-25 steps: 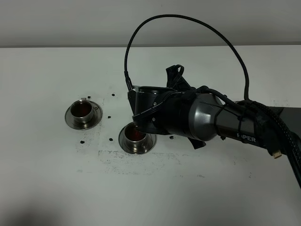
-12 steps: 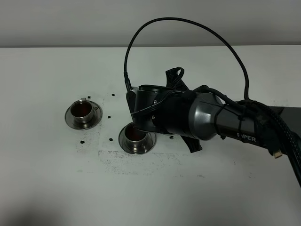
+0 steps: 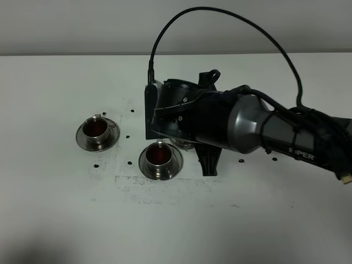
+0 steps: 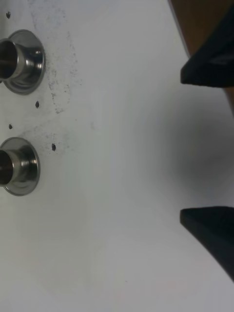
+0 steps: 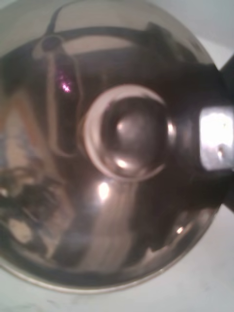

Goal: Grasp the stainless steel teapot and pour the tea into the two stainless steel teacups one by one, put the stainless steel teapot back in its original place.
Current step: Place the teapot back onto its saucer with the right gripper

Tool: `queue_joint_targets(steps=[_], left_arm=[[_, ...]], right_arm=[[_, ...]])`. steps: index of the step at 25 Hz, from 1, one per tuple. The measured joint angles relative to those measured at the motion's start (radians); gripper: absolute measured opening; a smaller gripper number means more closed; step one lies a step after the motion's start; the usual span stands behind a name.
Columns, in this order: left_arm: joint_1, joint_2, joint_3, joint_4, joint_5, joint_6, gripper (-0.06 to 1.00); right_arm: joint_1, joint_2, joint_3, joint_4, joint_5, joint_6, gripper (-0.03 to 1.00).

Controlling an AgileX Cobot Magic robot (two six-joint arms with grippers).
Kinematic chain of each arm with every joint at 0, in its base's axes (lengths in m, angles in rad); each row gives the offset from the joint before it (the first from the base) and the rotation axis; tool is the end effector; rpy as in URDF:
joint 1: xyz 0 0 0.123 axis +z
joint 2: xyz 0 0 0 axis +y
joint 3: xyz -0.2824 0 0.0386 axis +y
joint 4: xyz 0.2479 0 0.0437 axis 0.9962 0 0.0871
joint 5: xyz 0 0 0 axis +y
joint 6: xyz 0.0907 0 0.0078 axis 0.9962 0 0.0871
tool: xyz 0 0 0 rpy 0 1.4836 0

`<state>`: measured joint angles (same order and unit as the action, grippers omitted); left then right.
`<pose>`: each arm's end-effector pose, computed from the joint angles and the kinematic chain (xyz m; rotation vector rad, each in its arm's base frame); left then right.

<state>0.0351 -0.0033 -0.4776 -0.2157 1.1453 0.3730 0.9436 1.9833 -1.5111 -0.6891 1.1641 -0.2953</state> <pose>-0.0071 -0.0180 0.2659 0.3760 2.0935 -0.0222 0.2768 0.2912 0.2191 -1.9188 2.0312 -0.8592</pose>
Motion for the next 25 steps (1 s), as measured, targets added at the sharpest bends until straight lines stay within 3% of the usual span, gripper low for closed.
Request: queue_joint_targets(steps=[4,8,15,25], left_arm=[[0.000,0.000,0.000,0.001,0.000,0.000,0.52],[0.000,0.000,0.000,0.001,0.000,0.000,0.52],[0.000,0.000,0.000,0.001,0.000,0.000,0.52],[0.000,0.000,0.000,0.001,0.000,0.000,0.52]], right_arm=[[-0.025,-0.081,0.000,0.062,-0.047,0.222,0.17],[-0.094,-0.122,0.005,0.226,-0.063,0.378,0.17],[-0.200,-0.159,0.198,0.467,-0.266,0.406,0.17],[-0.216,-0.163,0.363,0.617,-0.481,0.388,0.17]])
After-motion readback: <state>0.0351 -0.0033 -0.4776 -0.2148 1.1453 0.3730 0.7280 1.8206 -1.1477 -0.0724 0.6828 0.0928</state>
